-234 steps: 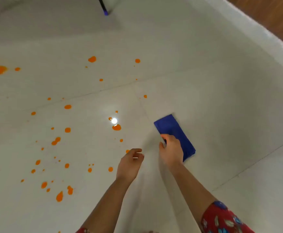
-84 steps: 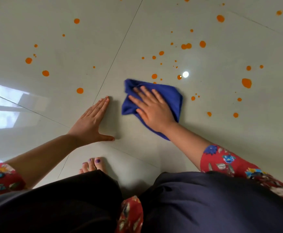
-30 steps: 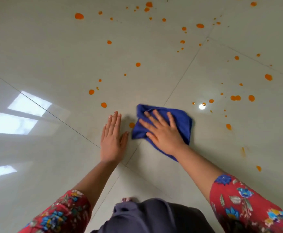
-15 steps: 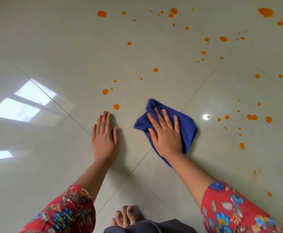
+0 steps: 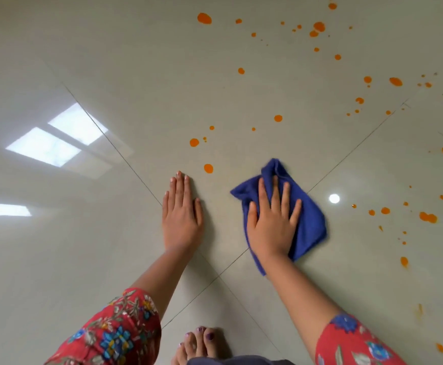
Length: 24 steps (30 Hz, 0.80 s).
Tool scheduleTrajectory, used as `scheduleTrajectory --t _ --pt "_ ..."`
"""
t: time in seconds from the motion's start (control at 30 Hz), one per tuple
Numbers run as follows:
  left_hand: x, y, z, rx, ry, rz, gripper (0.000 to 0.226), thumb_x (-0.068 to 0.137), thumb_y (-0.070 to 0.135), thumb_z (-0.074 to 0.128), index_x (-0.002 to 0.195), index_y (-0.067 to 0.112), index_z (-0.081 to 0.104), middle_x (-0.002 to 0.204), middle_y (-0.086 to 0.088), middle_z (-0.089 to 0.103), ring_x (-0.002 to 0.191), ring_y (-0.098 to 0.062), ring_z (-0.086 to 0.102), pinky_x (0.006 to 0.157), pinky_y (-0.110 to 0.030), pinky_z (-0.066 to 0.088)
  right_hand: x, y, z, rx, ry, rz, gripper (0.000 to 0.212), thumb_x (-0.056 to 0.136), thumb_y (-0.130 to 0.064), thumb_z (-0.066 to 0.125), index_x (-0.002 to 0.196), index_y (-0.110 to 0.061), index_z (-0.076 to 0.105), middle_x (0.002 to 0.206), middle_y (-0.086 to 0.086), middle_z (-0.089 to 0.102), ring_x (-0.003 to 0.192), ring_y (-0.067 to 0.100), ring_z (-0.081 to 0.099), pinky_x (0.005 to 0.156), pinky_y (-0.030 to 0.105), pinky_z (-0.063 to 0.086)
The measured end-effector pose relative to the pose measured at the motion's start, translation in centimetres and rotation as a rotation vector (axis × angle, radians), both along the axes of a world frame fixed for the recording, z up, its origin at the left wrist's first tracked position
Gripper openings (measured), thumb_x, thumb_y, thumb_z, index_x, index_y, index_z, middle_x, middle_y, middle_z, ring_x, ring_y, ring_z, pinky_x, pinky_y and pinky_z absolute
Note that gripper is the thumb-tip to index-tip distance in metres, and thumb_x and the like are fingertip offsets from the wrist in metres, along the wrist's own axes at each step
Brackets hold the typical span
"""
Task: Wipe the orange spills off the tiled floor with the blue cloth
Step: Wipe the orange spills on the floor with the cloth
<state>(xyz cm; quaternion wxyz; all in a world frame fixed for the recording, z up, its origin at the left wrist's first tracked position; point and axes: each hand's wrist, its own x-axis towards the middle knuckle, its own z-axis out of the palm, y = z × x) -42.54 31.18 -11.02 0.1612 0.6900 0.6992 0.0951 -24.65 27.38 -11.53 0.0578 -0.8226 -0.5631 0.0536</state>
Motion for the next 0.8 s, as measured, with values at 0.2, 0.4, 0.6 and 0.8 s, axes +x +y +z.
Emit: scheduleTrajectory --t 0.2,0.4,0.6,0.8 --pt "-0.3 -0.1 0.1 0.021 -0.053 0.007 0.059 0.094 0.029 0.025 0.151 0.012 0.027 0.160 -0.001 0.018 0.148 -0.013 0.012 0.120 -0.033 0.010 -3.2 1.3 0.3 -0.045 0.002 0.709 0.058 0.094 -0.040 0.034 0.150 -0.029 0.030 0.160 -0.004 0.022 0.147 0.023 0.022 0.118 0.052 0.015" --pt "-2.3 4.9 0.2 0.027 -0.031 0.153 0.054 0.099 0.024 0.036 0.152 0.019 0.023 0.161 0.005 0.013 0.148 -0.011 0.007 0.121 -0.032 0.004 -2.3 1.0 0.0 0.011 0.001 0.074 0.054 0.097 -0.041 0.030 0.148 -0.026 0.035 0.156 0.001 0.032 0.145 0.025 0.029 0.115 0.052 0.019" --pt "-2.7 7.6 -0.4 0.043 0.031 0.185 0.057 0.097 0.034 0.022 0.152 0.020 0.026 0.160 0.005 0.018 0.147 -0.011 0.014 0.120 -0.034 0.008 -6.0 3.9 0.0 0.005 0.032 0.667 0.054 0.096 -0.040 0.034 0.149 -0.030 0.032 0.158 -0.003 0.029 0.146 0.024 0.024 0.116 0.050 0.017" --pt "-2.8 7.6 -0.4 0.028 0.020 0.164 0.055 0.100 0.028 0.028 0.153 0.025 0.017 0.161 0.011 0.009 0.147 -0.004 0.002 0.120 -0.030 -0.001 -3.8 9.7 -0.3 0.025 0.009 0.308 0.053 0.099 -0.041 0.030 0.151 -0.031 0.028 0.159 -0.004 0.024 0.148 0.023 0.020 0.117 0.049 0.017"
